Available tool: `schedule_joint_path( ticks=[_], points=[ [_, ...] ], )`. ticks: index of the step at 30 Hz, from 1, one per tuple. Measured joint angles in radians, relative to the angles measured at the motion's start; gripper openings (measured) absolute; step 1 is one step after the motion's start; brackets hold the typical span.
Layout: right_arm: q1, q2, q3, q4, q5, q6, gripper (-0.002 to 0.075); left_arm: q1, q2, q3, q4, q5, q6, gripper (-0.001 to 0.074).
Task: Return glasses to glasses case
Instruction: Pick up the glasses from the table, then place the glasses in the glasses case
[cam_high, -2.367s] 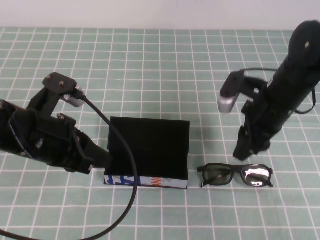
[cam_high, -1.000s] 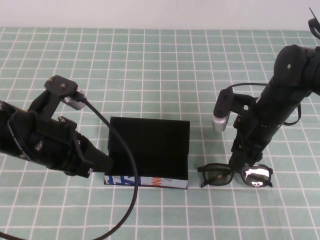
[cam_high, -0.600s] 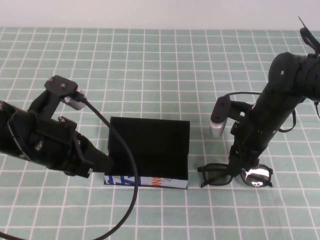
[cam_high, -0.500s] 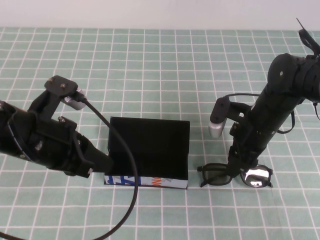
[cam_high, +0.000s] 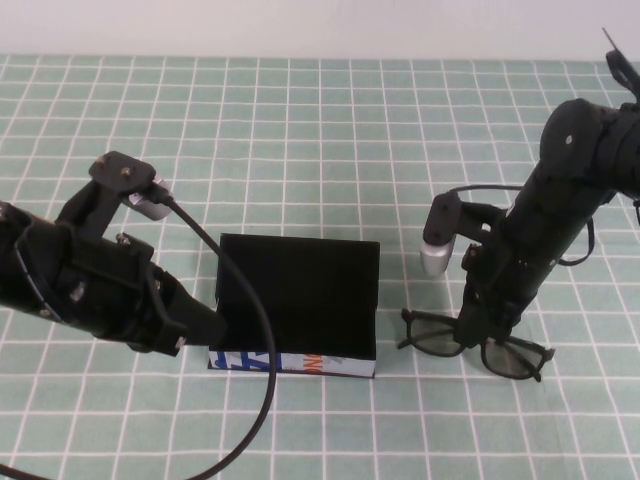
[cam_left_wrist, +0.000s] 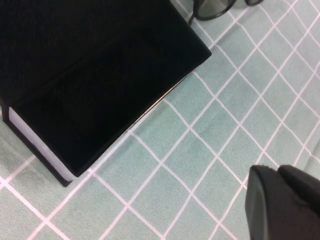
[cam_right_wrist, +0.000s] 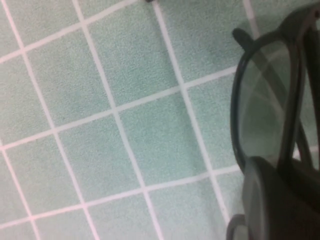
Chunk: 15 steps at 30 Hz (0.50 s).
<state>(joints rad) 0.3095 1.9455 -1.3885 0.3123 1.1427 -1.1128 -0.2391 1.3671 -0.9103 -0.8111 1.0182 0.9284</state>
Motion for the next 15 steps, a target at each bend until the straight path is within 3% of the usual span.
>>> schedule_joint_path(
  ticks=[15],
  points=[
    [0.0,-0.042,-0.204,0.037,0.065,0.062,0.0007,0.041,-0.076,-0.065,0.048,0.04,-0.047,-0.0002]
  ],
)
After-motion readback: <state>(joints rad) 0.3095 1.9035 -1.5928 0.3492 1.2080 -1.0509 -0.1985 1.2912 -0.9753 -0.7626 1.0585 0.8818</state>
